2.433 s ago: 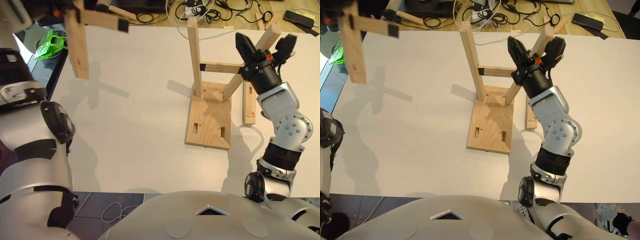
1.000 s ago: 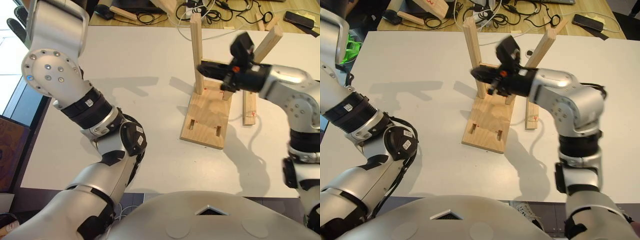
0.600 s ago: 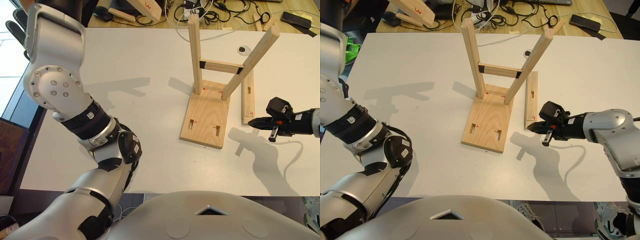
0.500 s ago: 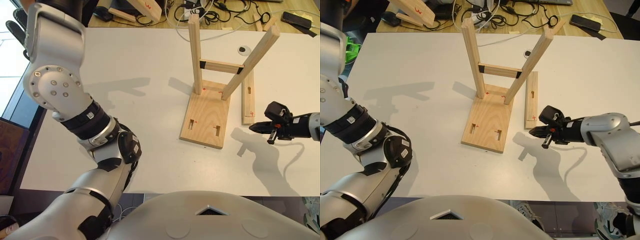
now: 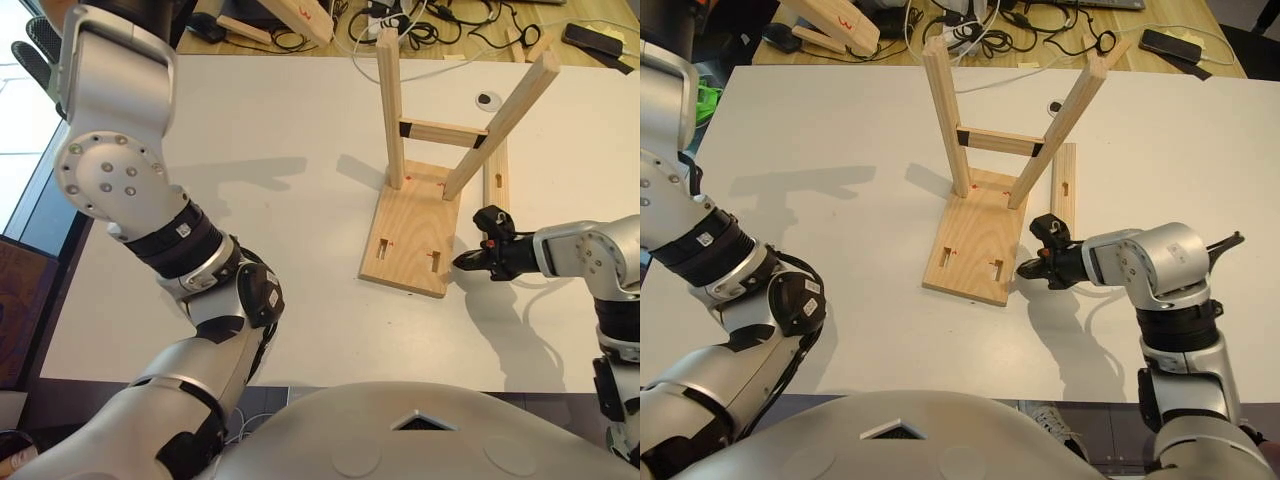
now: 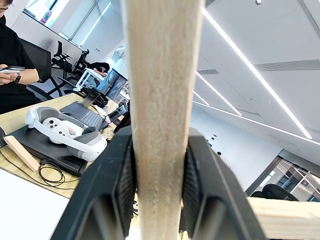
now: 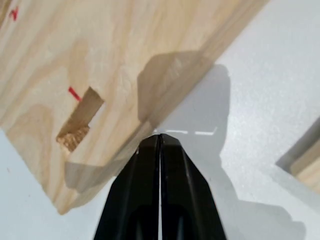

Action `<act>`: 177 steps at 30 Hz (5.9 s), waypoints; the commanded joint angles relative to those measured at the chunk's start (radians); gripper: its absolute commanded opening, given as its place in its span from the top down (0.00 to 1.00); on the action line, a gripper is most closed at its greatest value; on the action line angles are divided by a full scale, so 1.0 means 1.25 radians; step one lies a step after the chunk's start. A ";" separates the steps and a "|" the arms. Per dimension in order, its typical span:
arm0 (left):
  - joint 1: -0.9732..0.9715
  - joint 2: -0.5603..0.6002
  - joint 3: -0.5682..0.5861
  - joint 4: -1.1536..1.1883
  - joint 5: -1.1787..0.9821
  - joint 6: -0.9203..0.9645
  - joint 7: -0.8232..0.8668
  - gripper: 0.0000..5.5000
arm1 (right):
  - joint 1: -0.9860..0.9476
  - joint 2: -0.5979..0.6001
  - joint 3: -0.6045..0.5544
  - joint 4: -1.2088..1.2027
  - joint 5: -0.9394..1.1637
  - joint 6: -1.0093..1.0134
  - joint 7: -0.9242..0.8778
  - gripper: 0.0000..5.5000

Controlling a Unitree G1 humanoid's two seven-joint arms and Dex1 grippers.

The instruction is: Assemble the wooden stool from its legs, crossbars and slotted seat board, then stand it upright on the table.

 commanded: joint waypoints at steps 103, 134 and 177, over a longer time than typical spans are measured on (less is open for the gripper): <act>0.627 0.148 -0.444 0.045 0.378 -0.344 -0.516 0.81 | -0.005 0.444 -0.606 -0.022 0.245 -0.084 -0.214 1.00; 0.516 0.073 -0.401 -0.078 0.346 -0.374 -0.430 0.51 | 0.032 0.427 -0.565 -0.019 0.269 -0.127 -0.208 1.00; 0.190 0.046 -0.296 -0.167 0.223 -0.207 -0.247 0.45 | -0.005 0.421 -0.341 -0.027 -0.250 -0.090 -0.617 0.42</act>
